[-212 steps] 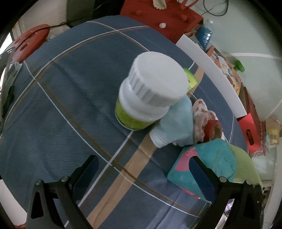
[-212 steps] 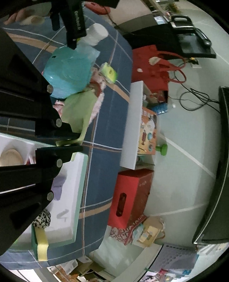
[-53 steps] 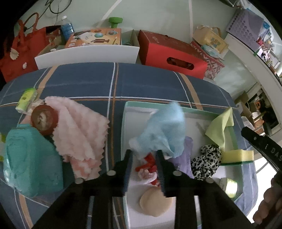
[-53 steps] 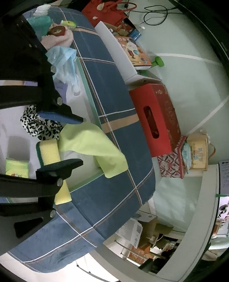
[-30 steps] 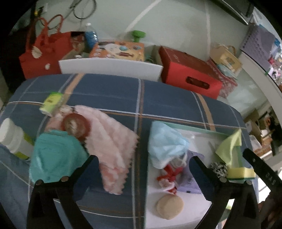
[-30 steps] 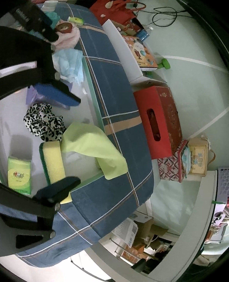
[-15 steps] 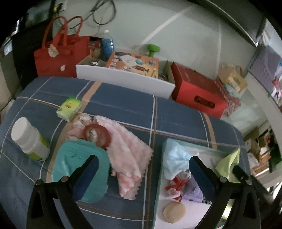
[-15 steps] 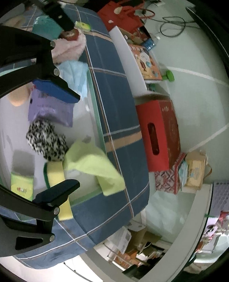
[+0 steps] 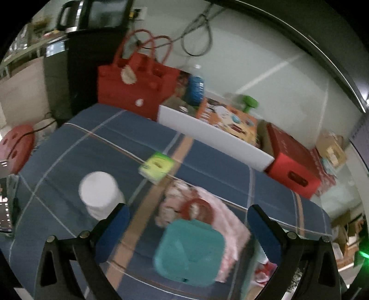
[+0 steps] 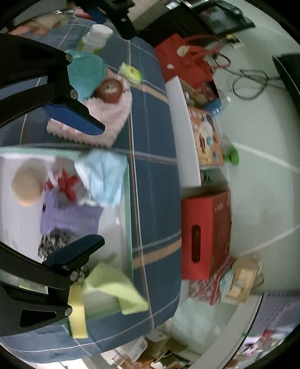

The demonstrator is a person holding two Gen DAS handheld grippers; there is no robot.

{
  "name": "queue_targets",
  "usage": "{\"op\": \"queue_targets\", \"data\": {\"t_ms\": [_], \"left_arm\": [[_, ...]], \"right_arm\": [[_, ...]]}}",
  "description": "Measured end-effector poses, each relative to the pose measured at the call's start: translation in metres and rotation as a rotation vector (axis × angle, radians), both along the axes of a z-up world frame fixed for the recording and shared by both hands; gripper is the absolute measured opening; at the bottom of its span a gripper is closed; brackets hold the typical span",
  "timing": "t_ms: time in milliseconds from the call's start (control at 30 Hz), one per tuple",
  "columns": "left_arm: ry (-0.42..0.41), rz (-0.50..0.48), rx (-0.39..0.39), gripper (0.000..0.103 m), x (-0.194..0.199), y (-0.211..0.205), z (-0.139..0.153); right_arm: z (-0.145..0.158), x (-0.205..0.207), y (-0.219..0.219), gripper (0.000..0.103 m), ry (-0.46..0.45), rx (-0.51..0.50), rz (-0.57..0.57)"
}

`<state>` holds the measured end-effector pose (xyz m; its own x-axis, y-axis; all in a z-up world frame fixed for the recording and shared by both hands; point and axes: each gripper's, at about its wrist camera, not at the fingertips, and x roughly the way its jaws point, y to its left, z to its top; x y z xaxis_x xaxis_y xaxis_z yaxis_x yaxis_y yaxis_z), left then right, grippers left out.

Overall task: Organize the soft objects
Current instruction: 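Move both tools from the tray toward the pink fluffy towel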

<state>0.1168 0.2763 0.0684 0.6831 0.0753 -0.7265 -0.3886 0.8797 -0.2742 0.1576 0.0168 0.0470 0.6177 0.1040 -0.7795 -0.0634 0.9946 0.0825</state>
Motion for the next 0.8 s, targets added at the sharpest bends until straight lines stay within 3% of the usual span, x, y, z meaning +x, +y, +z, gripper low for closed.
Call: {"op": "queue_targets", "data": {"t_ms": [200,433,633,800], "left_arm": [[0.030,0.048,0.041,0.103,-0.002,0.023,-0.002],[0.091,0.019,0.074,0.103,0.013,0.033,-0.005],[0.183,-0.141,0.177,0.103,0.048,0.021,-0.008],[0.329,-0.274,0.294,0.103,0.082,0.011,-0.015]], "right_arm": [[-0.008,0.006,0.024,0.088,0.028,0.056,0.079],[-0.015,0.012,0.040,0.088,0.060,0.076,0.125],[-0.024,0.033,0.051,0.088,0.118,0.115,0.187],[-0.027,0.057,0.060,0.088,0.188,0.105,0.250]]}}
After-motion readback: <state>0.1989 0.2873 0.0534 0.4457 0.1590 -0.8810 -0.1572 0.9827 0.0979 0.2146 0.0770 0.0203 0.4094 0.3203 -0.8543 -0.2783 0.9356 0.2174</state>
